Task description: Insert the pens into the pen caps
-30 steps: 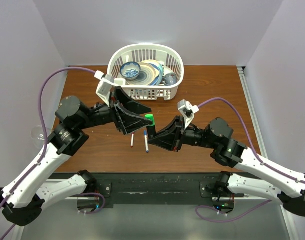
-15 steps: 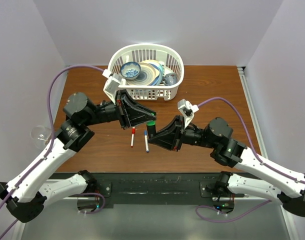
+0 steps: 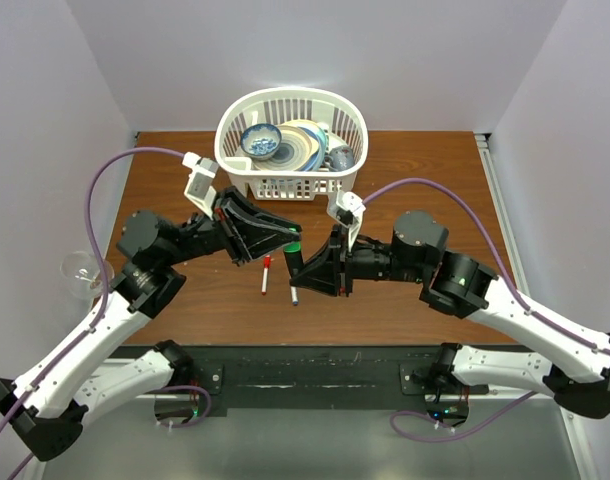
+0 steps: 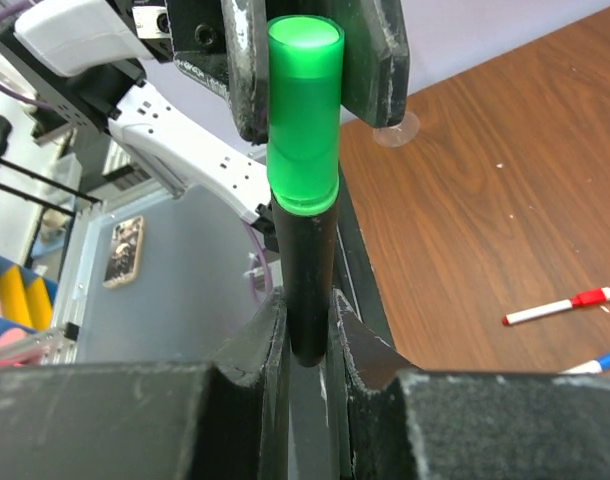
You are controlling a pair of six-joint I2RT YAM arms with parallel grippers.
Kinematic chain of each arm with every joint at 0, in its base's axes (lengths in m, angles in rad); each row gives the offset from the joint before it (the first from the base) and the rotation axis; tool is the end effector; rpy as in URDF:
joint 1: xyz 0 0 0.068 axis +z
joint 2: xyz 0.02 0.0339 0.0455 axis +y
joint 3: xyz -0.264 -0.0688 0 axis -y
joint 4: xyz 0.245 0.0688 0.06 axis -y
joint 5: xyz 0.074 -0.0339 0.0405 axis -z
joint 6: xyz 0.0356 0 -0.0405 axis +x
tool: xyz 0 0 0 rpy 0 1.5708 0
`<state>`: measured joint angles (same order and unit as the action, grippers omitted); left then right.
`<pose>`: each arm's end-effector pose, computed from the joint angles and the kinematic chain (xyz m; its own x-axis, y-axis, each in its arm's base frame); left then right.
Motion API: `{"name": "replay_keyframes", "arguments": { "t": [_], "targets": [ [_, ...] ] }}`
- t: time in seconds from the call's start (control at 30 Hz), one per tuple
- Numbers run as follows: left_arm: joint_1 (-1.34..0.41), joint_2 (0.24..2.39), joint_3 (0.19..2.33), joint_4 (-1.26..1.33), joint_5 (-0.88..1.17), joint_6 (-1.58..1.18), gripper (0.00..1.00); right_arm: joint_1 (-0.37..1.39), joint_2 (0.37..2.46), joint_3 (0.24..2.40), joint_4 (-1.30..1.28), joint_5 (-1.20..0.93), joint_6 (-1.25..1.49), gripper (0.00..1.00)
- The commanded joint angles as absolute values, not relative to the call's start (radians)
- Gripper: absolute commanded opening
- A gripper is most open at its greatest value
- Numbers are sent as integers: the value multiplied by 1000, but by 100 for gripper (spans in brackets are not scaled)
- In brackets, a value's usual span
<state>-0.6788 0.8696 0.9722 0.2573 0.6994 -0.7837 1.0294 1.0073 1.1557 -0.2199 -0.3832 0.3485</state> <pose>0.1273 -0.1321 0.4356 -0.4760 -0.3100 -0.8230 0.8660 -0.0022 -0.5001 0.1015 0.1947 0.4246 -0.3717 -0.0035 -0.9284 -0.9151 0.1697 0.3657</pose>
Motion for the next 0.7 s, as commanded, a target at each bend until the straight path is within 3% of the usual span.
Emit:
{"name": "replay_keyframes", "arguments": {
  "t": [0.0, 0.43, 0.67],
  "targets": [
    [-710, 917, 910, 37, 910, -776, 0, 989, 1017, 1327, 69, -206, 288, 0],
    [-712, 885, 861, -107, 994, -670, 0, 821, 1085, 1453, 84, -362, 342, 0],
    [-710, 891, 813, 51, 1052, -772, 0, 811, 1127, 1457, 170, -453, 402, 0]
  ]
}}
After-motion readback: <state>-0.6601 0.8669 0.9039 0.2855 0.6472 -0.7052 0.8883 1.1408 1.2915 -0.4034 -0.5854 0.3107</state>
